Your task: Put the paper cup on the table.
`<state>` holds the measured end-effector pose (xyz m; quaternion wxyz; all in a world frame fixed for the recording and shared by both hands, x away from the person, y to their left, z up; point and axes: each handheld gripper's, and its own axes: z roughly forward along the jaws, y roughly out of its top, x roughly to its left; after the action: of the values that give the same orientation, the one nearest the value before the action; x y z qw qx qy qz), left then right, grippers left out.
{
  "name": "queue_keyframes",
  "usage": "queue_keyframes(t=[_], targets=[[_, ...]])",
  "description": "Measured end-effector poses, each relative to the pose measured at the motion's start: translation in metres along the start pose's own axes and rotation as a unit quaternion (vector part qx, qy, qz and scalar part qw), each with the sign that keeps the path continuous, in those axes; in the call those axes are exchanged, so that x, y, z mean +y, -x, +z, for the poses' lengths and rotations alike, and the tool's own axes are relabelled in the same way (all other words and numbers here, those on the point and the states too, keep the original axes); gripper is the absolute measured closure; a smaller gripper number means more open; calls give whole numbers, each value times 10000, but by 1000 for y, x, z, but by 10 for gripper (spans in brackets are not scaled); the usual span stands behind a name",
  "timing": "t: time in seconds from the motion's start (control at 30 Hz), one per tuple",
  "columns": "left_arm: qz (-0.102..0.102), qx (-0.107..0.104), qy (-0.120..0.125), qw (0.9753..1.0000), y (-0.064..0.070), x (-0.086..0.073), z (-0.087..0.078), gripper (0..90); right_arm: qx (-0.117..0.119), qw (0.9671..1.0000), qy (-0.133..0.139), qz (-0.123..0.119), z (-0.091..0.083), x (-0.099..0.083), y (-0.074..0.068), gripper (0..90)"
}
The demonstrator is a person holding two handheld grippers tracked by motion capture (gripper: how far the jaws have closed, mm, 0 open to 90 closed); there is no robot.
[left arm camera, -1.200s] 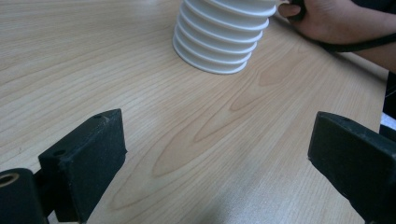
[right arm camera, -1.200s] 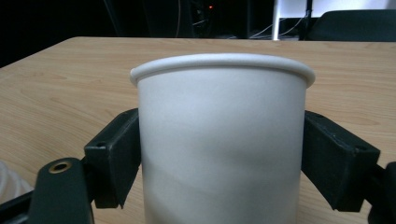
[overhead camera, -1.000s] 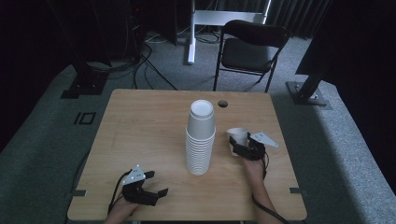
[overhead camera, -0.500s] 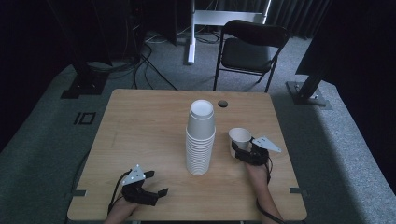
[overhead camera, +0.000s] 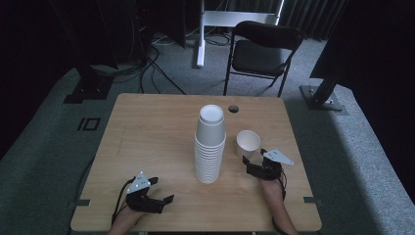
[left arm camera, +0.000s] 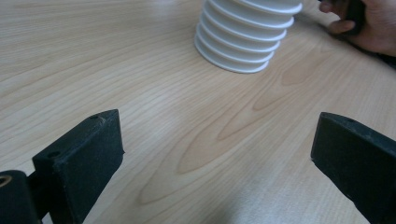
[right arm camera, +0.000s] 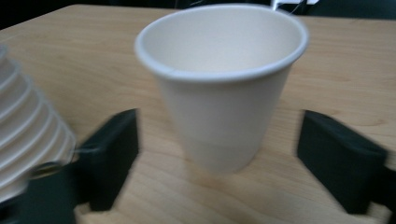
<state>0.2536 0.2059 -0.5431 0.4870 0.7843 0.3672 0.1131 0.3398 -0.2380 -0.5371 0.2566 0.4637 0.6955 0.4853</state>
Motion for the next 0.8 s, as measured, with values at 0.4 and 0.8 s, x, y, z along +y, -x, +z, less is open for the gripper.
queue_keyframes(t=[0.4, 0.8], targets=[[-188, 417, 81, 9989, -13, -1, -10, 26, 111, 9997, -238, -21, -15, -9, 4, 105], [-265, 771, 16, 9967, -18, -4, -13, 26, -31, 9994, -307, 168, -36, -16, 22, 106]])
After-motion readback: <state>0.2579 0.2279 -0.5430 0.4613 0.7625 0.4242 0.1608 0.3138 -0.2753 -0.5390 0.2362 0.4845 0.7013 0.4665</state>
